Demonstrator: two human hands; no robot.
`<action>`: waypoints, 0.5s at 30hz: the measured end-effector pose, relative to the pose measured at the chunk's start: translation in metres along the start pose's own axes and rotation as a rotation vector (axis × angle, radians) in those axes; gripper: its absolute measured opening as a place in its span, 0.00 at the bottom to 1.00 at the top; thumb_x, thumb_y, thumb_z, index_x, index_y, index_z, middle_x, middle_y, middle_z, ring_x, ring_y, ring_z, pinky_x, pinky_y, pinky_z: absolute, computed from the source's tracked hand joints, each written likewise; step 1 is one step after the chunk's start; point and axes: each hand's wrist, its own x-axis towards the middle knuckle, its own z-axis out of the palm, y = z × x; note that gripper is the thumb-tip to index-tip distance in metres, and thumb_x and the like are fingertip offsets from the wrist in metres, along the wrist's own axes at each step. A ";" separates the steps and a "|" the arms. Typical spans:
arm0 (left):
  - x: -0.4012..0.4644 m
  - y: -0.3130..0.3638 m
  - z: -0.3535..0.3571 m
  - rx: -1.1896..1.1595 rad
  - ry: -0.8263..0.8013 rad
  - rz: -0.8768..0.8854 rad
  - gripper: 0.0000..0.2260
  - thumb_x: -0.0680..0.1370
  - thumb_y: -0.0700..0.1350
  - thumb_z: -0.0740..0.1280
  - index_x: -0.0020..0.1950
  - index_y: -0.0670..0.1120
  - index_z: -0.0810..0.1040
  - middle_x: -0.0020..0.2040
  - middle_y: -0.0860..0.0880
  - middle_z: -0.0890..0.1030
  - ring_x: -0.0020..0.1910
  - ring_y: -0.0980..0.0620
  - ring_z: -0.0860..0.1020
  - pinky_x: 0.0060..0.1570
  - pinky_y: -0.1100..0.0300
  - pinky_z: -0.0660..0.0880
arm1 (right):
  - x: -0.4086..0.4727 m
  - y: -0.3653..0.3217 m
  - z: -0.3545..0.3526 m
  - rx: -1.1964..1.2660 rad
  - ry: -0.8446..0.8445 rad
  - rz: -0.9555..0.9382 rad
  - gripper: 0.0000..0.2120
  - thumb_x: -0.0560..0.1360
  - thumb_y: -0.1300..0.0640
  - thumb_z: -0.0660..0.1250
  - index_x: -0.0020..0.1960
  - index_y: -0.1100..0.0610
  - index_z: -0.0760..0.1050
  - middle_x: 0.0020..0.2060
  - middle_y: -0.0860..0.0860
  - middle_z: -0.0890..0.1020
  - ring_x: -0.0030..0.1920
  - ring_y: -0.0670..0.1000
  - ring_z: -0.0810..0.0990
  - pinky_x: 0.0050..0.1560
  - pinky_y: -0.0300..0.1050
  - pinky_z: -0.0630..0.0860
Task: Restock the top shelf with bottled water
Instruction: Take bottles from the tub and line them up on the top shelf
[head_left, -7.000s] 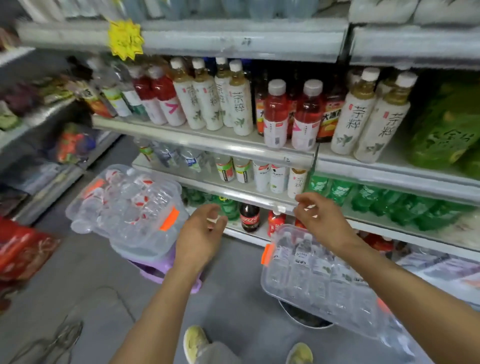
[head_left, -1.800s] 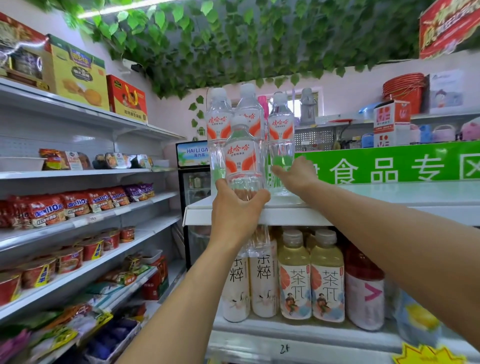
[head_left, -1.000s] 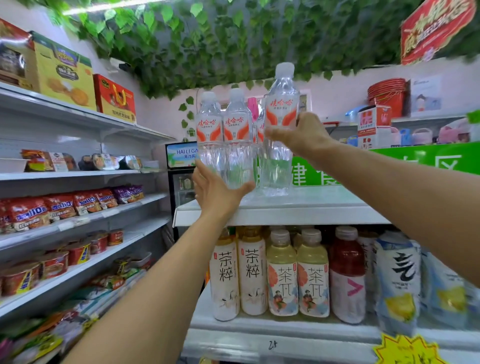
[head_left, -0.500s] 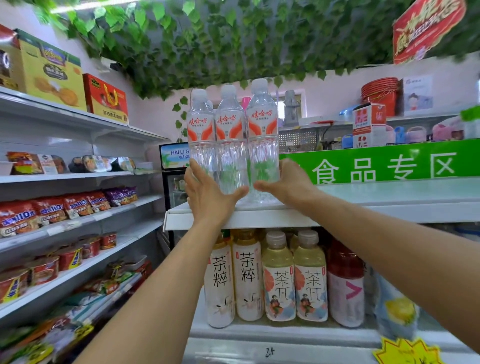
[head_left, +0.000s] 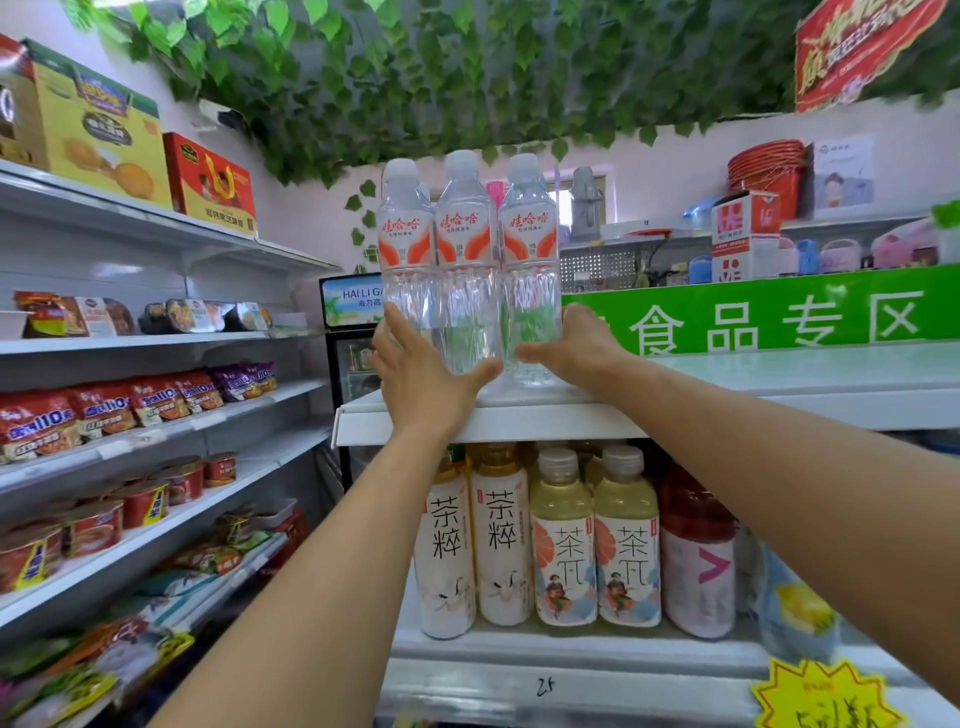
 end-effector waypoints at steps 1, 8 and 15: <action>0.000 0.000 0.000 0.002 0.002 0.000 0.58 0.69 0.60 0.76 0.79 0.46 0.34 0.80 0.43 0.44 0.79 0.39 0.43 0.75 0.43 0.50 | 0.000 0.000 0.001 0.002 0.002 0.001 0.23 0.69 0.47 0.77 0.57 0.60 0.77 0.47 0.54 0.81 0.47 0.54 0.81 0.51 0.50 0.80; -0.004 0.002 -0.001 0.025 0.008 -0.001 0.57 0.70 0.60 0.75 0.79 0.45 0.35 0.80 0.42 0.44 0.79 0.40 0.44 0.75 0.45 0.50 | -0.011 -0.003 0.000 -0.040 0.008 0.015 0.29 0.72 0.48 0.75 0.65 0.61 0.69 0.56 0.56 0.78 0.56 0.56 0.78 0.57 0.52 0.77; -0.056 -0.004 -0.019 0.007 0.031 0.169 0.43 0.74 0.55 0.72 0.80 0.46 0.50 0.79 0.45 0.50 0.78 0.44 0.48 0.77 0.48 0.51 | -0.105 -0.013 -0.028 -0.307 0.164 -0.279 0.30 0.78 0.48 0.66 0.75 0.55 0.61 0.71 0.53 0.67 0.71 0.54 0.66 0.63 0.52 0.69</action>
